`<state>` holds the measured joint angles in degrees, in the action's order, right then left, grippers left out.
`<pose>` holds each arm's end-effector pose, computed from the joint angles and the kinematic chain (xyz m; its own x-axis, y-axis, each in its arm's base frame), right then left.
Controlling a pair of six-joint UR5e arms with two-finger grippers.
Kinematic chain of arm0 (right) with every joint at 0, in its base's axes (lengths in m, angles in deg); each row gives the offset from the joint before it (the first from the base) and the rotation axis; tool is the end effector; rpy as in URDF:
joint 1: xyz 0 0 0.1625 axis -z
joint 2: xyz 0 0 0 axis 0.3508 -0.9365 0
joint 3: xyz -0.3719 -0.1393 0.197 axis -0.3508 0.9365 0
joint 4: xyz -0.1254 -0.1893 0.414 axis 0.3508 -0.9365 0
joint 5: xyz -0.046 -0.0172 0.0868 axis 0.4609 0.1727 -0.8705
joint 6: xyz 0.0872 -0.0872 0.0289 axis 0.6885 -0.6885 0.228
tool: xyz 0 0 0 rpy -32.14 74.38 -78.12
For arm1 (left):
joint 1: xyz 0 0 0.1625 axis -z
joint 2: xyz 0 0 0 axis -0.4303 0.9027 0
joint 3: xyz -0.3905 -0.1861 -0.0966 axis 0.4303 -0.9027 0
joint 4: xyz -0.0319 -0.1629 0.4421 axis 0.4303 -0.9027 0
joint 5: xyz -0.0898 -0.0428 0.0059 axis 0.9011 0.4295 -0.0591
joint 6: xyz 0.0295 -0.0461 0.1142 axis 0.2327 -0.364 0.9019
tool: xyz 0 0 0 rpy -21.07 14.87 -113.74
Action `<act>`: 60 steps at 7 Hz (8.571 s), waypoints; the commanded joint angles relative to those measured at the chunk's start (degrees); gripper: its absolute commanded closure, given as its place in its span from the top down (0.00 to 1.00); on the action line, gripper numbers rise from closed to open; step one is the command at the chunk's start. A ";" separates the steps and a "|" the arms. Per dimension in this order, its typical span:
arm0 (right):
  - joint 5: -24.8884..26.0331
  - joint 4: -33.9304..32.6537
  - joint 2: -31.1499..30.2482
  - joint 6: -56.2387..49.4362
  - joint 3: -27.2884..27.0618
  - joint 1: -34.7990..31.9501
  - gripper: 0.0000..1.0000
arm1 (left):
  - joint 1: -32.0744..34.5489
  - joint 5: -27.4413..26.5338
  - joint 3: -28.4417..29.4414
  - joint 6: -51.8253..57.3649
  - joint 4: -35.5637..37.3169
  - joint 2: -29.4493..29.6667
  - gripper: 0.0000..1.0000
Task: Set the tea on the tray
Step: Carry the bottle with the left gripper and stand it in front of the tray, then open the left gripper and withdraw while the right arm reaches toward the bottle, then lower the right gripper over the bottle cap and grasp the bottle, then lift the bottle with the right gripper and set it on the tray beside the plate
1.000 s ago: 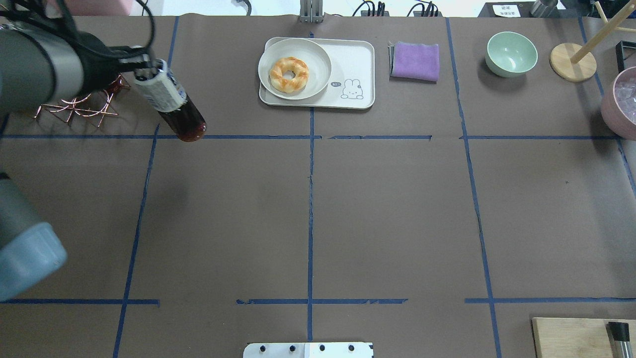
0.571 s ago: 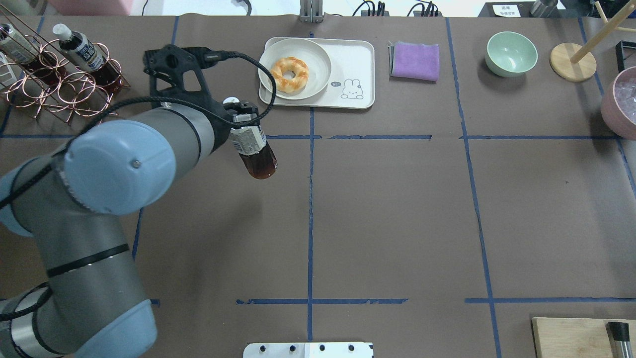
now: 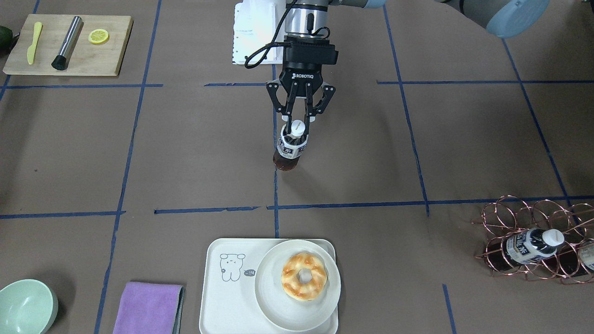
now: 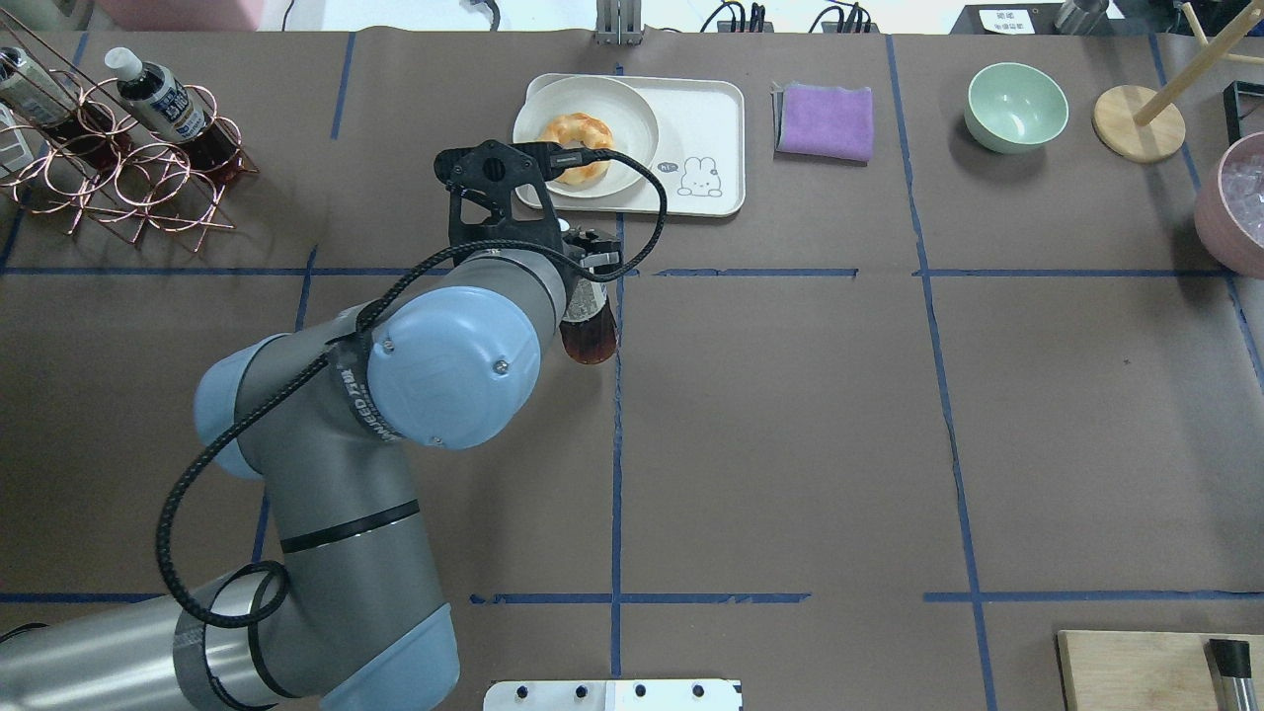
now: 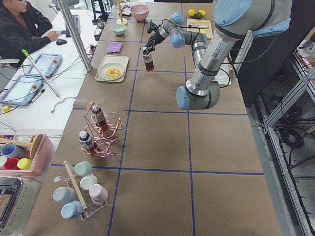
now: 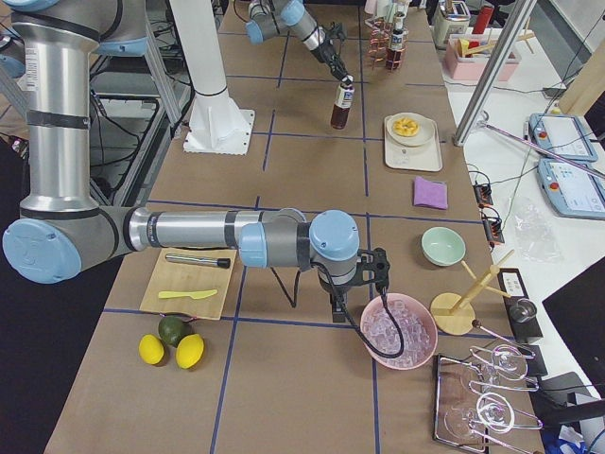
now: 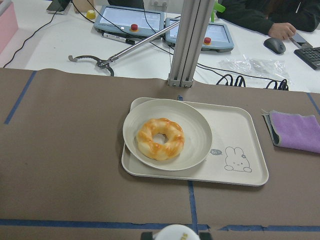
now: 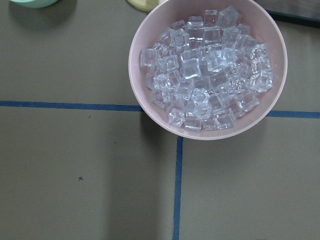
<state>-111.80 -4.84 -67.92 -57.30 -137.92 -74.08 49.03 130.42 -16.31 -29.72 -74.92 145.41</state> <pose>0.0792 -0.5201 0.6475 0.6564 -0.0501 0.7527 -0.0531 0.9923 0.1123 0.5528 -0.4428 0.0702 0.6171 -0.0181 -0.7867 0.5521 0.7223 0.4165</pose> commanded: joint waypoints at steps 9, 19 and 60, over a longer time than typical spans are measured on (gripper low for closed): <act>-0.44 0.01 0.08 0.00 -1.40 0.04 1.00 | -1.13 -0.42 1.89 0.16 0.03 3.06 1.00; 13.78 -8.79 32.10 61.15 -18.82 38.94 1.00 | 17.82 29.60 -20.89 18.25 6.45 -27.42 1.00; 33.40 9.15 64.86 55.47 34.53 42.32 1.00 | 45.71 52.85 -20.37 59.05 5.66 -48.18 1.00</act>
<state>-78.14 4.30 -2.92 -0.84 -103.45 -31.57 94.74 183.27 -36.67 29.33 -69.26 97.23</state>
